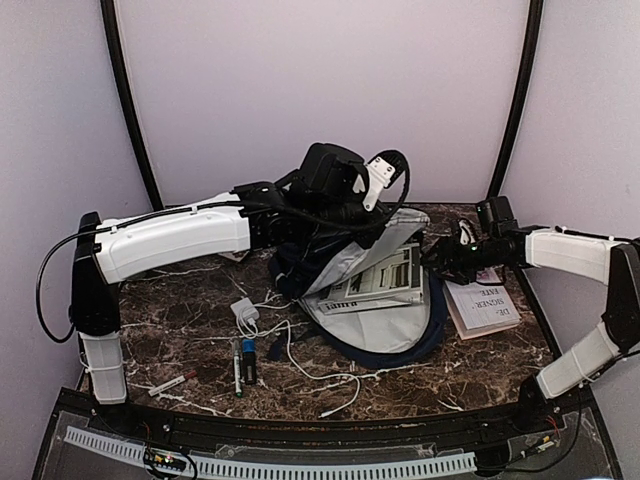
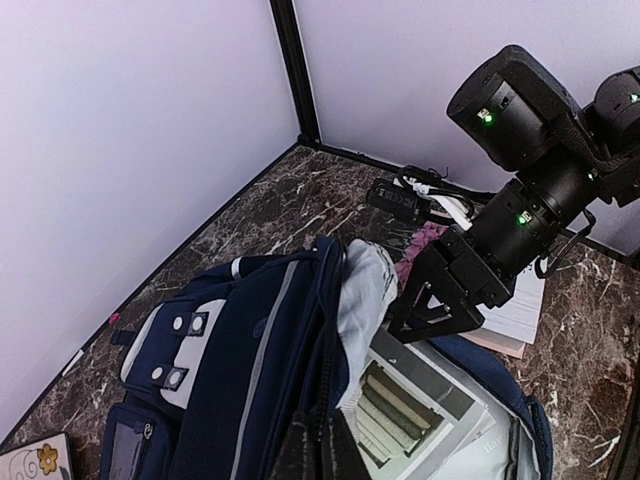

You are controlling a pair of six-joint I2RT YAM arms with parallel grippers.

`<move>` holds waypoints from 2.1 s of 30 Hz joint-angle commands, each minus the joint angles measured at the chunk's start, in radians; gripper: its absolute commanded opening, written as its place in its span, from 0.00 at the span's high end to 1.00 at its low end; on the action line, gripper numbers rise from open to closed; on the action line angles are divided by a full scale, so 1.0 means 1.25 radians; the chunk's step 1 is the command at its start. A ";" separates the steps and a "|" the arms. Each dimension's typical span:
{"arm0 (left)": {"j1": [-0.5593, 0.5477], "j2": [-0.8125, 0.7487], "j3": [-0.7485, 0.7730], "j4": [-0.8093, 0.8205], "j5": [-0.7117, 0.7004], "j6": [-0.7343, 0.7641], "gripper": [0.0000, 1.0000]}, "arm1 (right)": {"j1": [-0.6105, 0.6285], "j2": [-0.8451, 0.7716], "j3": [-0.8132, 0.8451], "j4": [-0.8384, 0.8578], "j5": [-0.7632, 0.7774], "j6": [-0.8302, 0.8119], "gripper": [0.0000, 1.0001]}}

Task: Pack the student bag
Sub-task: Adjust the book in the largest pocket of the bag.

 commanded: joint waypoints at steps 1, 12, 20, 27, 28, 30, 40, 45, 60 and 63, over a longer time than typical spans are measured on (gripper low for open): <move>0.004 -0.097 0.017 0.136 -0.007 -0.002 1.00 | 0.001 -0.001 -0.023 0.118 -0.079 0.020 0.40; 0.004 -0.097 0.016 0.140 -0.011 0.008 1.00 | 0.003 -0.152 0.032 -0.139 0.161 -0.055 0.46; 0.004 -0.091 0.017 0.144 -0.004 -0.005 1.00 | 0.148 -0.159 -0.106 0.104 0.083 0.123 0.51; 0.004 -0.093 0.010 0.129 0.010 -0.023 1.00 | 0.252 -0.119 -0.181 0.138 0.262 0.213 0.59; 0.004 -0.093 0.007 0.131 0.012 -0.023 1.00 | 0.264 -0.127 -0.195 0.134 0.290 0.222 0.59; 0.004 -0.091 0.003 0.136 0.014 -0.023 1.00 | 0.289 -0.138 -0.215 0.122 0.302 0.236 0.58; 0.004 -0.064 0.015 0.134 -0.002 -0.028 1.00 | 0.363 -0.291 -0.287 0.034 0.365 0.303 0.53; 0.003 -0.069 0.003 0.129 0.000 -0.056 1.00 | 0.379 -0.305 -0.331 0.062 0.352 0.352 0.49; -0.018 -0.020 0.088 0.100 0.104 -0.055 1.00 | 0.598 -0.110 -0.330 0.492 0.452 0.488 0.56; -0.018 -0.048 0.050 0.115 0.113 -0.055 1.00 | 0.611 -0.031 -0.279 0.557 0.480 0.462 0.56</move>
